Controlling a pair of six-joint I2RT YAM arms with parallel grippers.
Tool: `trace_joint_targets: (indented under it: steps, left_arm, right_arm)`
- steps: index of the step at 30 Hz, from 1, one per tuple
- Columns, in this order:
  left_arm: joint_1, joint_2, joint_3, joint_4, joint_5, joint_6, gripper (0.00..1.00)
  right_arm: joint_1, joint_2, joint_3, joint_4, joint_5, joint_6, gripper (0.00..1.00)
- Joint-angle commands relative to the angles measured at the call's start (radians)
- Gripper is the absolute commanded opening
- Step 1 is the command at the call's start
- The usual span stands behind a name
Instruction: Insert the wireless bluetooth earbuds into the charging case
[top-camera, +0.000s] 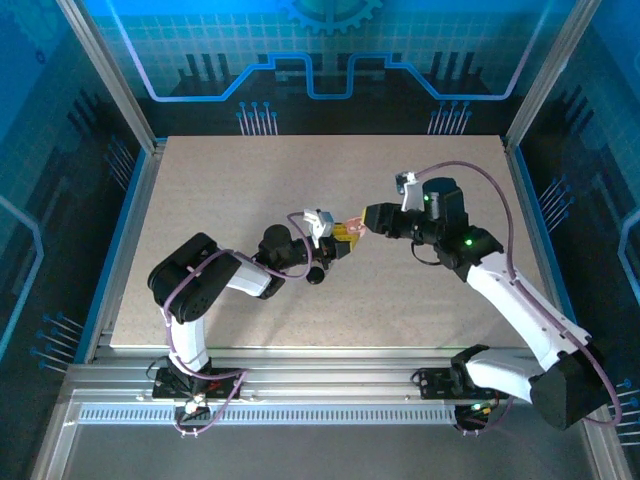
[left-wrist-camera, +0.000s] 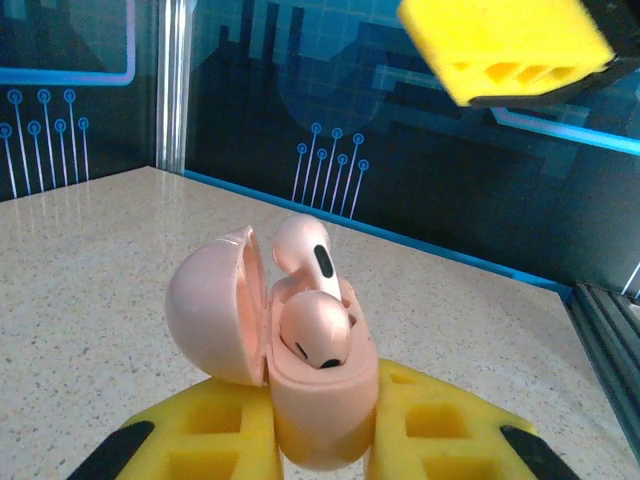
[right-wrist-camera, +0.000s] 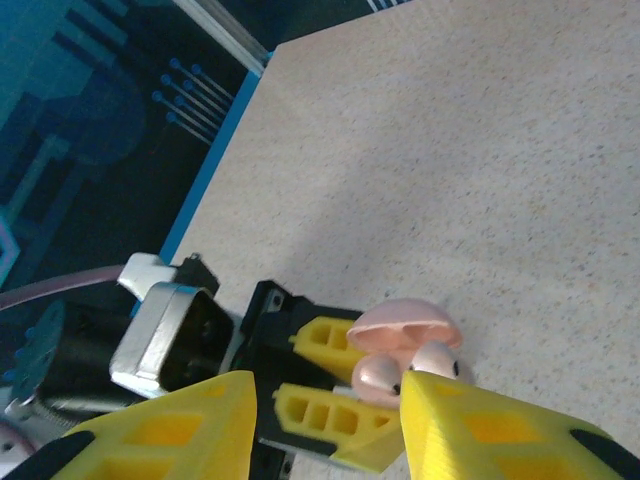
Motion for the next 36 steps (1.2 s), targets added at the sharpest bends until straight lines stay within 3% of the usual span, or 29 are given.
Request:
trace_joint_targets:
  steps: [1,8,36]
  left_arm:
    - [0.005,-0.033,-0.018,0.045,0.038,0.069,0.12]
    - [0.004,-0.032,-0.020,0.044,0.035,0.074,0.12]
    - [-0.003,-0.023,-0.007,0.045,0.029,0.071,0.12]
  right_arm:
    - [-0.012,-0.021,0.044,-0.166,-0.053,-0.022,0.42]
    - [-0.016,0.045,0.114,-0.286,-0.059,0.016,0.39]
    - [-0.024,0.214,0.155,-0.172,-0.041,0.010,0.34]
